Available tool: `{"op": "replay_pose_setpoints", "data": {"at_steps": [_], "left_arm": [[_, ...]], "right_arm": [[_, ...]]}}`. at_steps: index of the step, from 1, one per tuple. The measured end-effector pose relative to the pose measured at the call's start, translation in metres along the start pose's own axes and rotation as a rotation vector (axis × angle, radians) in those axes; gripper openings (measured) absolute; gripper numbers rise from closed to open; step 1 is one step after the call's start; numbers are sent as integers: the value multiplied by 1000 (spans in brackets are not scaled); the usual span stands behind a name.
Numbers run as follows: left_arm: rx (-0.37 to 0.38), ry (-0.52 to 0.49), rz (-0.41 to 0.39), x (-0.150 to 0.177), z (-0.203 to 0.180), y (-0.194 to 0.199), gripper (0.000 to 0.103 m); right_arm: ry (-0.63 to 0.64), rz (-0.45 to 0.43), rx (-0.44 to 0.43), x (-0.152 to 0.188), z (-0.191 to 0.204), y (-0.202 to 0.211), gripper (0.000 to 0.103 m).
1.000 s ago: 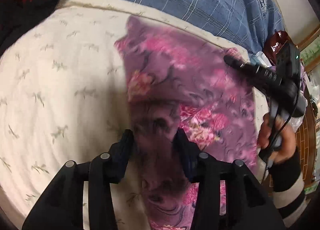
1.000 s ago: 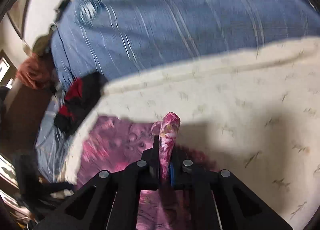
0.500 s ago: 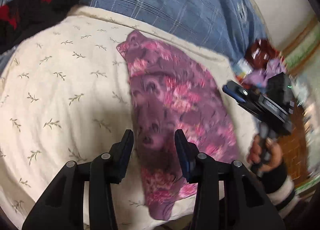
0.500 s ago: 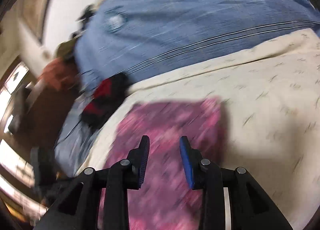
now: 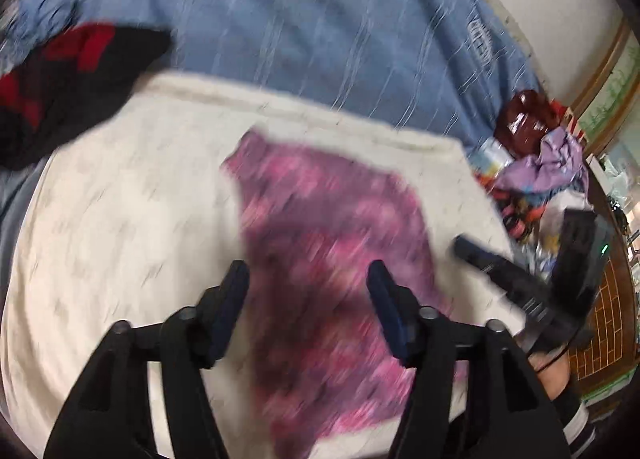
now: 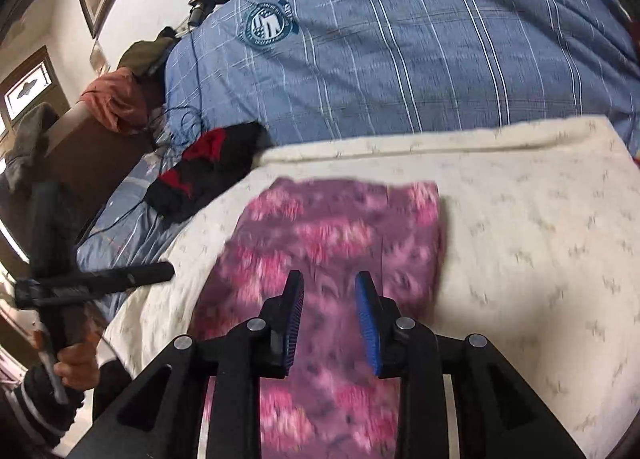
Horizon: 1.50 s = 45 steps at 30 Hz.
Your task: Fold small clothes
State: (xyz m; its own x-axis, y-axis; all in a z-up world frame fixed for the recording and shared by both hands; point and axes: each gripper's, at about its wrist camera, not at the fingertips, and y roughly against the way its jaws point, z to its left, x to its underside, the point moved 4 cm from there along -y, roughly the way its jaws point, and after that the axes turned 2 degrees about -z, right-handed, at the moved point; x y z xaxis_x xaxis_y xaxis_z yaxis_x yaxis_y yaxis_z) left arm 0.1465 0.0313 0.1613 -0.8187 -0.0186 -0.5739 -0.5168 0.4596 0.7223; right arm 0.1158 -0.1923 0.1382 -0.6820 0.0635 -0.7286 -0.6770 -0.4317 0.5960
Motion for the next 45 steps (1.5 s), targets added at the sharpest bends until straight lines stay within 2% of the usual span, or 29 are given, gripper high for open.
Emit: {"op": "replay_pose_setpoints", "data": {"at_steps": [3, 5, 7, 8, 9, 10, 11, 13, 15, 16, 17, 20, 23, 25, 26, 29, 32, 35, 37, 38, 39, 40, 41, 43, 45], "left_arm": [[-37, -5, 34, -21, -11, -42, 65], [-93, 3, 68, -23, -5, -71, 65], [-189, 4, 101, -19, 12, -98, 65], [-227, -2, 112, -17, 20, -111, 75], [-191, 28, 147, -11, 34, -126, 81], [-154, 59, 130, -10, 42, -125, 81], [-130, 76, 116, -13, 44, -120, 81], [-138, 67, 144, -14, 42, -118, 80], [-131, 61, 146, -16, 40, -106, 75], [-123, 59, 134, -15, 38, -97, 75], [-116, 51, 116, -13, 35, -86, 75], [-97, -6, 37, 4, 22, -47, 75], [-145, -44, 44, 37, 19, -42, 75], [-196, -58, 121, 58, 28, -65, 82], [-190, -48, 101, 58, 31, -65, 85], [-186, 7, 97, 50, 34, -47, 82], [-189, -48, 41, 50, 26, -17, 82], [-160, -110, 3, 71, 14, 4, 82], [-213, -171, 33, 92, 11, -8, 82], [-244, -193, 60, 101, 14, -16, 83], [-283, -203, 101, 111, 21, -27, 84], [-282, -176, 122, 118, 30, -33, 85], [-247, -124, 106, 120, 36, -29, 84], [-181, -30, 118, 119, 47, -16, 83], [-193, -9, 96, 118, 53, -2, 83]], "right_arm": [[-44, -1, 20, -15, -5, -32, 29], [-86, 6, 28, -18, -13, -48, 29], [-120, 22, 46, -16, -28, -63, 29], [-128, 45, 63, -12, -37, -70, 25], [-130, 88, 102, -6, -48, -81, 25], [-138, 103, 91, -1, -57, -89, 23], [-140, 74, 60, -1, -61, -87, 23], [-136, 87, 39, -5, -63, -85, 23], [-93, 108, 75, -9, -58, -77, 25], [-68, 103, 81, -10, -54, -67, 30], [-48, 90, 68, -9, -48, -57, 30], [-14, 56, -20, 5, -29, -27, 32], [-10, 74, -43, 34, -22, -23, 33], [12, 126, 14, 57, -27, -38, 34], [35, 75, 10, 59, -26, -35, 34], [-1, 93, 47, 53, -22, -24, 34], [-4, 62, 12, 54, -11, 9, 36], [20, 53, -15, 70, 0, 30, 37], [13, 67, -24, 87, -1, 33, 36], [13, 98, -4, 98, -4, 29, 36], [19, 168, 63, 114, -13, 18, 36], [31, 218, 118, 124, -21, 10, 35], [31, 189, 102, 130, -25, 13, 35], [-47, 179, 95, 125, -33, 22, 36], [-82, 150, 95, 120, -34, 33, 41]]}}
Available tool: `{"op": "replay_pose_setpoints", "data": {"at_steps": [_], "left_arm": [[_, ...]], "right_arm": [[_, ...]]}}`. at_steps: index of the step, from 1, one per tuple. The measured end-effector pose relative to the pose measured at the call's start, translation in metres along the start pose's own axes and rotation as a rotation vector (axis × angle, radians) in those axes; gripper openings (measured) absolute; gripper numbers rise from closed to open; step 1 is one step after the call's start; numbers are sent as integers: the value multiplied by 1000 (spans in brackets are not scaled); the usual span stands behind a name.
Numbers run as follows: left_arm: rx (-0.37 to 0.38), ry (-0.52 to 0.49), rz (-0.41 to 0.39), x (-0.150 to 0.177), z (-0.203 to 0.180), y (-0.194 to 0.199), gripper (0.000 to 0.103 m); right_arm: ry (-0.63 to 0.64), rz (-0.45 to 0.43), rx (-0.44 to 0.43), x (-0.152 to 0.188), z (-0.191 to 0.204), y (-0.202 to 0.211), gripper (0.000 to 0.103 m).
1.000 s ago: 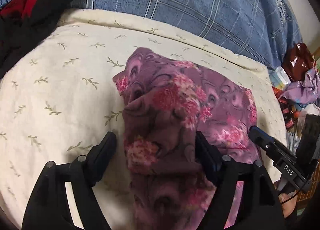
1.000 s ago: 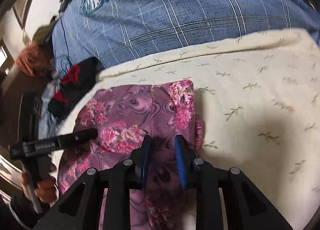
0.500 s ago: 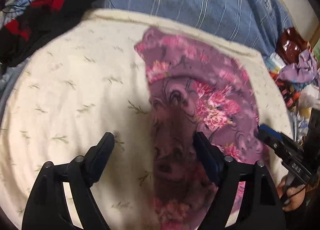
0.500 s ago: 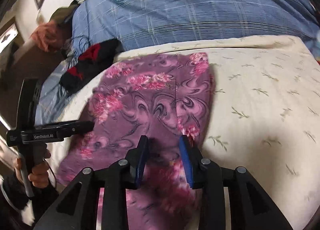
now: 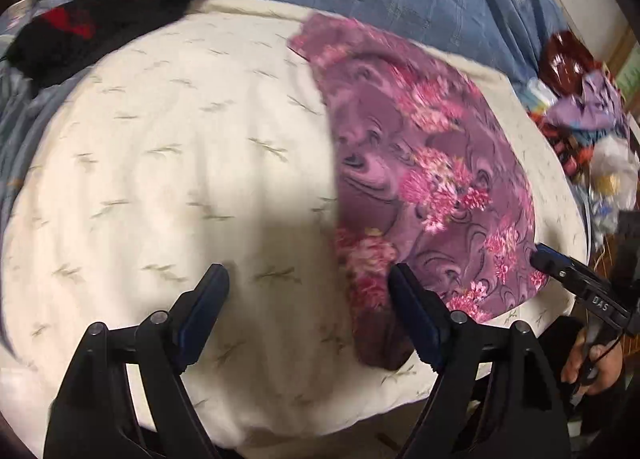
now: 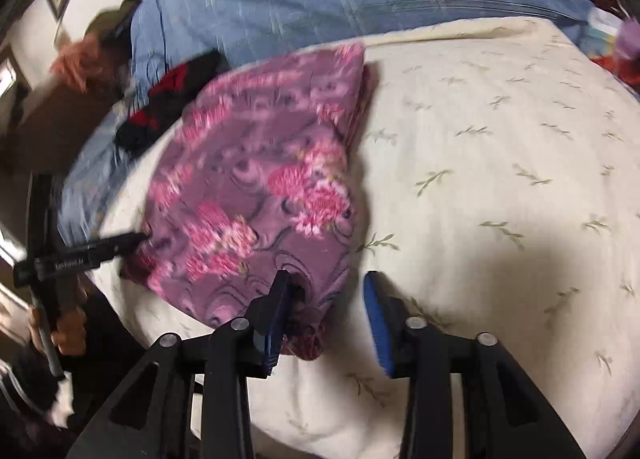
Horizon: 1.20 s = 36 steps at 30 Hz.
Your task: Fold small clothes
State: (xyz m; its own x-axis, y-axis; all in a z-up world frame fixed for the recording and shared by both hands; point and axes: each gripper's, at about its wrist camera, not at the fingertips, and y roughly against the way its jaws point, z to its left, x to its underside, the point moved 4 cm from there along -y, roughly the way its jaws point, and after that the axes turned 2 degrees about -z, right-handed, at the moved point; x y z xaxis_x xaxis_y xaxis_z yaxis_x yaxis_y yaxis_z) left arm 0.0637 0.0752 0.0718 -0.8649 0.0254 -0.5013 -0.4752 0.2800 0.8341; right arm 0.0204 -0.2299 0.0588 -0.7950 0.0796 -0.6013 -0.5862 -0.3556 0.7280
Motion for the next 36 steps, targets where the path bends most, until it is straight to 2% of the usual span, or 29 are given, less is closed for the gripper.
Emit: {"op": "replay_pose_setpoints", "data": {"at_steps": [3, 4, 5, 7, 11, 12, 16, 17, 21, 26, 36], "left_arm": [[-5, 30, -49, 7, 6, 26, 83], [-4, 40, -60, 8, 6, 32, 83], [-1, 43, -68, 10, 4, 35, 83], [-21, 20, -91, 16, -8, 42, 83], [-100, -72, -117, 32, -41, 43, 85], [-122, -89, -126, 36, -47, 43, 85], [-183, -118, -167, 50, -54, 48, 85], [-191, -121, -172, 52, -55, 49, 85], [-225, -149, -199, 61, -59, 57, 85], [-234, -158, -216, 73, -65, 65, 85], [-191, -188, -222, 91, -83, 75, 85]], "right_arm": [[-38, -52, -7, -3, -2, 21, 42], [-53, -72, -6, -4, -2, 28, 45], [-66, -88, 5, -2, -1, 35, 54], [-67, -115, 60, 1, 3, 43, 66], [3, -102, 196, 13, 24, 44, 79], [18, -93, 239, 16, 28, 45, 81], [91, -85, 435, 26, 45, 59, 102], [117, -81, 463, 29, 49, 63, 102], [200, -149, 439, 38, 70, 85, 102], [184, -185, 391, 38, 77, 98, 102], [150, -228, 433, 47, 73, 121, 102]]}}
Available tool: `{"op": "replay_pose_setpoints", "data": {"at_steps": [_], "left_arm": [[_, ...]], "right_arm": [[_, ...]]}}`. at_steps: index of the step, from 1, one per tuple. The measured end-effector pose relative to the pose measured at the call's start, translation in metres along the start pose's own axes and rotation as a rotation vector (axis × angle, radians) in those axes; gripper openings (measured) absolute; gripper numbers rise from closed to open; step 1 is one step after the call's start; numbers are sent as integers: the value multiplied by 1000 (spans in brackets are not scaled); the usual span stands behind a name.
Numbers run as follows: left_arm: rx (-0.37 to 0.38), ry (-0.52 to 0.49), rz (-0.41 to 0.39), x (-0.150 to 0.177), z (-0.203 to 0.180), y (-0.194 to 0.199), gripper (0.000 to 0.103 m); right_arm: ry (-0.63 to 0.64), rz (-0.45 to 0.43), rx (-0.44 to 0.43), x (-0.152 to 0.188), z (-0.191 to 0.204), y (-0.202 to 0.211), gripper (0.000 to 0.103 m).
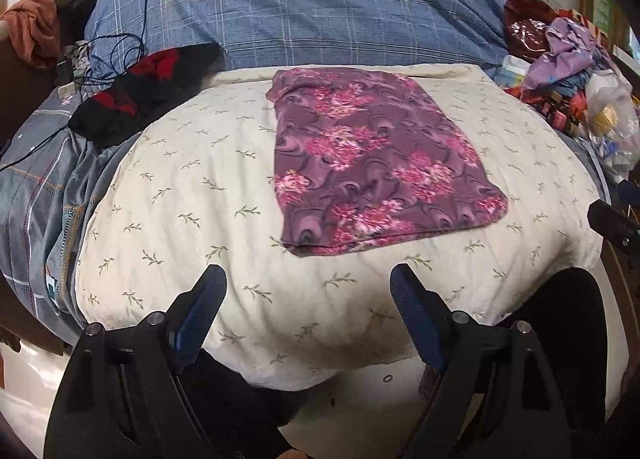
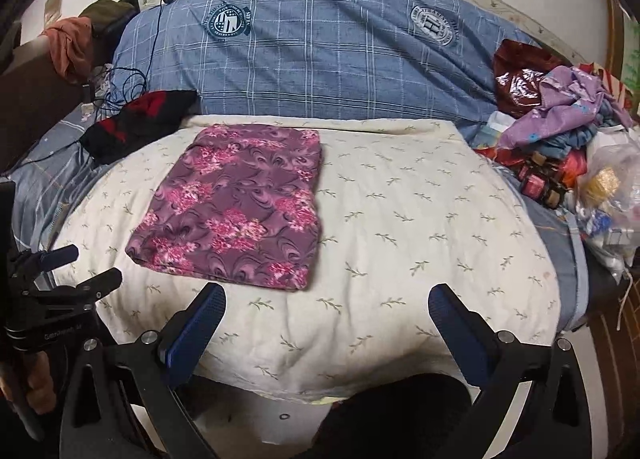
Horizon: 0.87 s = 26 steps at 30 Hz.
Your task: Fold small clothes
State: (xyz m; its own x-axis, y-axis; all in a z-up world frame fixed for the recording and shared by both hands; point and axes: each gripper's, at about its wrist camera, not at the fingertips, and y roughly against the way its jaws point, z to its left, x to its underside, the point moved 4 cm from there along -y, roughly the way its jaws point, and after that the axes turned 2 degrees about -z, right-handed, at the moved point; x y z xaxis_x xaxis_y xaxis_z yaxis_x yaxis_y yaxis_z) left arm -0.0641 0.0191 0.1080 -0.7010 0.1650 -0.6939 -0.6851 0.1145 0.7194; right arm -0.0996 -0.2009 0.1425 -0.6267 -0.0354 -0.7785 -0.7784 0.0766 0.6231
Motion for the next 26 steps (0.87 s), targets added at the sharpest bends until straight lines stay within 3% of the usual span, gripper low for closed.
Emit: {"op": "replay_pose_setpoints", "data": {"at_steps": [17, 26], "left_arm": [[173, -70, 14, 7, -55, 18, 85], [152, -65, -6, 0, -58, 21, 85]], "right_arm": [[-43, -1, 31, 4, -24, 13, 102], [-49, 7, 39, 3, -32, 9, 102]]}}
